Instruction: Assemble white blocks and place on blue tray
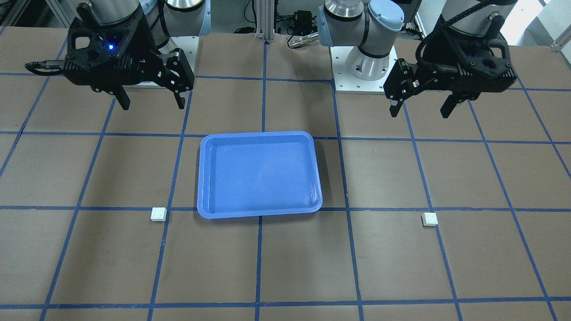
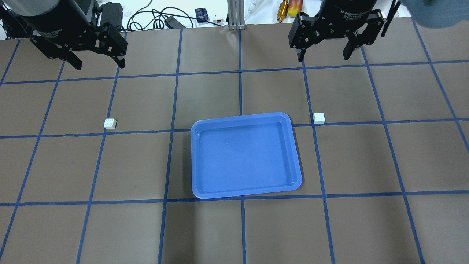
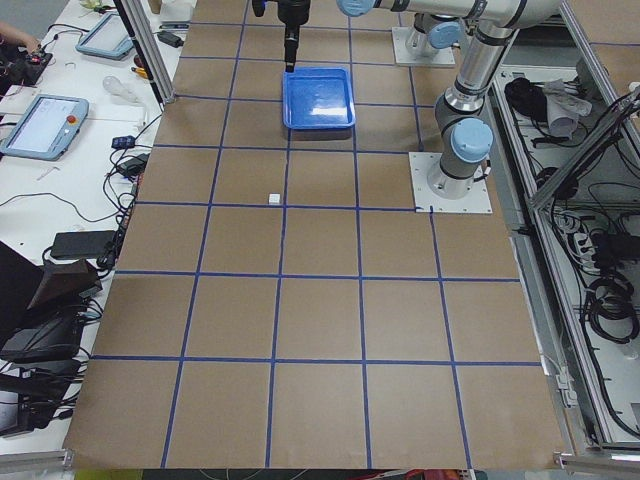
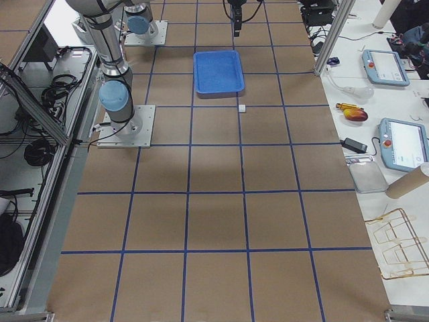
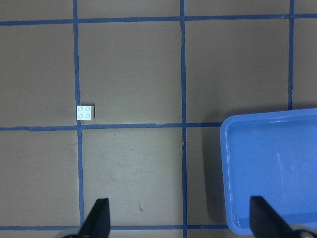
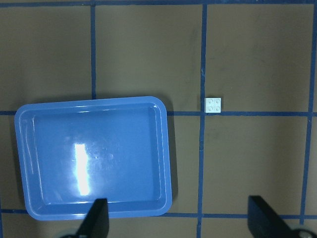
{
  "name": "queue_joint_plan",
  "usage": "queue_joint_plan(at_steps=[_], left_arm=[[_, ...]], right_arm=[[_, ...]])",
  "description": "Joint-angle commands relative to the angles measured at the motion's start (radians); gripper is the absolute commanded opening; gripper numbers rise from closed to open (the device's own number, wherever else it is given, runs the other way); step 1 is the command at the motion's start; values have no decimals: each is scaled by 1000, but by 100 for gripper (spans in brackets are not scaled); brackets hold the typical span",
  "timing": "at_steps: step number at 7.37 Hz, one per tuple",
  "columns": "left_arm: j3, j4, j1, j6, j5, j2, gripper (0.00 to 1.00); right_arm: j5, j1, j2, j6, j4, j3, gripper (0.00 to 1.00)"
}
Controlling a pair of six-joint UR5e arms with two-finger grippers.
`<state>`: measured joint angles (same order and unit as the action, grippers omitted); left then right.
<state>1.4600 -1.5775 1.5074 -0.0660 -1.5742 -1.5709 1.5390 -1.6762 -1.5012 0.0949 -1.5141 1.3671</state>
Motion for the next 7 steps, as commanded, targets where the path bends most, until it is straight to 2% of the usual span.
queue_joint_plan(at_steps=[1, 3, 4, 6, 7], left_arm=[[0, 2, 1, -2, 2, -1, 100], [14, 20, -16, -49, -3, -27, 100], [23, 98, -65, -66, 2, -64, 100], [31, 114, -194, -131, 31, -159, 100], [48, 172, -241, -211, 26, -229, 100]], right_arm=[[3, 3, -1, 2, -9, 4, 100], [0, 3, 1, -13, -17, 7, 100], [-3, 12, 9, -91, -21, 10, 100], [-19, 117, 59, -547, -2, 15, 100], [-36, 188, 61, -854, -3, 42, 100]])
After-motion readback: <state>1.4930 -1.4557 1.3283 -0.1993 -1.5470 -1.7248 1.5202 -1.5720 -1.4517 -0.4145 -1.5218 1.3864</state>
